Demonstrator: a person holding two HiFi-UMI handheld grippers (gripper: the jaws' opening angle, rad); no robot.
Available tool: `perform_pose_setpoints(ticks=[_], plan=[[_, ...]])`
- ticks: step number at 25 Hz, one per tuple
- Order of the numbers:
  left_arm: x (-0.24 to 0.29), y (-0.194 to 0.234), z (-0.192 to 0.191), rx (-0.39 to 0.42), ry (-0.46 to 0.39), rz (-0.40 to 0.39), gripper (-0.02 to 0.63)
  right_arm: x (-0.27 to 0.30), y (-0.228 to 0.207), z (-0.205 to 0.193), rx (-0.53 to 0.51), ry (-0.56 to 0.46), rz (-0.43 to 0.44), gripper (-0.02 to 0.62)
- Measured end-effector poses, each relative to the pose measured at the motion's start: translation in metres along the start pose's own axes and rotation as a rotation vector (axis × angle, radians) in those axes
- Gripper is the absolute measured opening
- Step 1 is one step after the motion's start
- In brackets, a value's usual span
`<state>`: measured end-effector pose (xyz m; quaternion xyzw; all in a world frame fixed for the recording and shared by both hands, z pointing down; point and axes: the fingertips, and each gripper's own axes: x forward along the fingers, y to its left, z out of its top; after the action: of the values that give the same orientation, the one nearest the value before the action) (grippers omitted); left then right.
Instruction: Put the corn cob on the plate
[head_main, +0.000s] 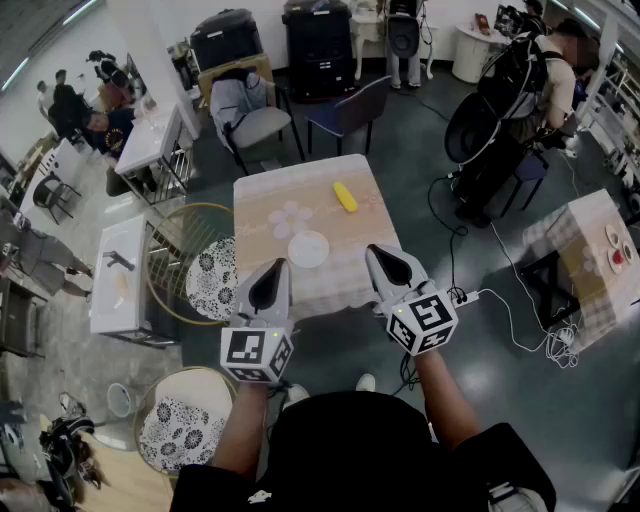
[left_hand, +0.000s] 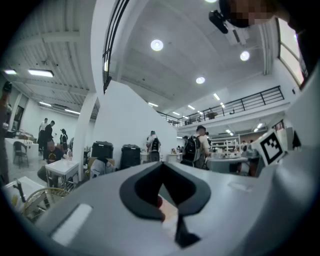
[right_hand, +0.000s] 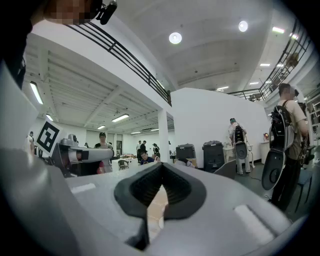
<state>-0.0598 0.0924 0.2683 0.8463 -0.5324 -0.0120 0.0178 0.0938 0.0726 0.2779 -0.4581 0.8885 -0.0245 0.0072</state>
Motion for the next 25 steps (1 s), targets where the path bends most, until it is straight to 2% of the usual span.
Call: perform_pose_setpoints(ticks=[6,14,25], plan=[[0.003,0.001,0.001,-0.014,-0.006,0.002,0.009,0.001,-0.002,0.000,-0.001,-0.008,-0.002,0.000],[0.009,-0.005,0.000,-0.012,-0.001,0.012,0.009,-0.002,-0.007,-0.001,0.013,-0.015,0.036,0.000],[0.024,-0.041,-0.009,0.002,0.020,0.064,0.008,-0.017,-0.040,-0.007,-0.003,0.009,0.071,0.001]])
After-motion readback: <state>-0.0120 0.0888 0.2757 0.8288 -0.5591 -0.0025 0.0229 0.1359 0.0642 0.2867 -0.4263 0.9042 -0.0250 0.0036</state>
